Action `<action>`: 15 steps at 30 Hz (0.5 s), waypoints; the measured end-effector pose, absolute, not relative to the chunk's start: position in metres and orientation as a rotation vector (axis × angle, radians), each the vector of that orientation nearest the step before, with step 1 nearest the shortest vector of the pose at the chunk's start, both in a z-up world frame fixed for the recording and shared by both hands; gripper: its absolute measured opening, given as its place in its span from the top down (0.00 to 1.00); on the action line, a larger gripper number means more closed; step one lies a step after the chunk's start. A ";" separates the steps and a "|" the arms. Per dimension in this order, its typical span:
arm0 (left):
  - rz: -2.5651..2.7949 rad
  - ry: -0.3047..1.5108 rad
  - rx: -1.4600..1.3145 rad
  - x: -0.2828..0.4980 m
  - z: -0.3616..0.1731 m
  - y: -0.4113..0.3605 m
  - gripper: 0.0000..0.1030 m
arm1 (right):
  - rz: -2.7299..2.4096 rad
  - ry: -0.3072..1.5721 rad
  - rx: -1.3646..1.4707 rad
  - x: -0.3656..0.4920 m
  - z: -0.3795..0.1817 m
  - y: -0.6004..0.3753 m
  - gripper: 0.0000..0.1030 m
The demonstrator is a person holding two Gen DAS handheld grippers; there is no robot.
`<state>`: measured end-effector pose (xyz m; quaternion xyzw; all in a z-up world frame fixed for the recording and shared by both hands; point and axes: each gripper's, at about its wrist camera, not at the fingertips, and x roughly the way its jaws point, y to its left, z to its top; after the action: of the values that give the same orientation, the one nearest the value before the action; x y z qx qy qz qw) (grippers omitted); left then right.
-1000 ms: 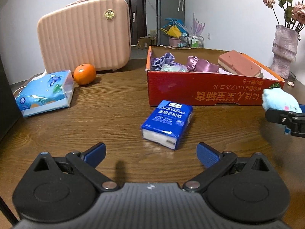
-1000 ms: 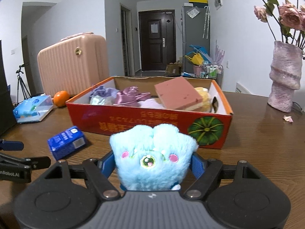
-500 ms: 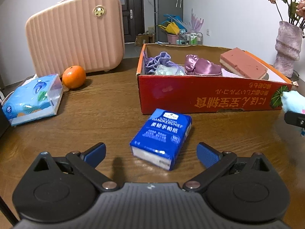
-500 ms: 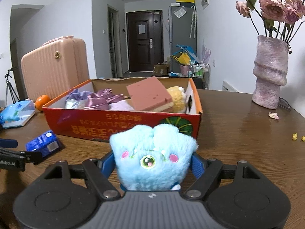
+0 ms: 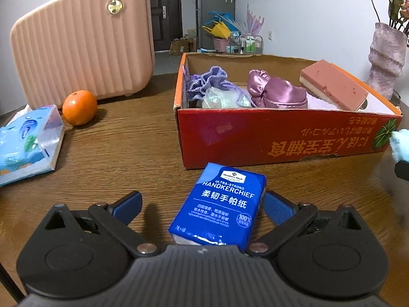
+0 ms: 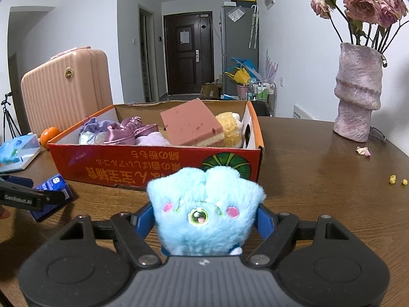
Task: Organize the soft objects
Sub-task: 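Grasp the blue handkerchief packet with the left tool while the right tool holds the plush, then carry the packet in the left tool while the right tool carries the plush over the box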
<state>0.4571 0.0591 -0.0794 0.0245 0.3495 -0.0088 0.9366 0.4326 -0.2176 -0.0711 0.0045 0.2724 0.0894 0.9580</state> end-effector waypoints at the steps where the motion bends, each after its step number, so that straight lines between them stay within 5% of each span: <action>1: -0.022 0.721 0.050 0.460 -0.080 0.060 0.00 | 0.181 0.552 0.010 0.432 -0.071 -0.218 0.25; 8: -0.073 0.750 0.051 0.464 -0.085 0.057 0.17 | 0.181 0.552 0.007 0.432 -0.071 -0.217 0.24; 15: -0.090 0.728 0.046 0.459 -0.083 0.056 0.44 | 0.181 0.551 0.000 0.432 -0.072 -0.216 0.24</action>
<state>0.4587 0.0556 -0.0826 0.0226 0.3560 -0.0438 0.9332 0.4320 -0.2161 -0.0716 0.0001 0.2715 0.0892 0.9583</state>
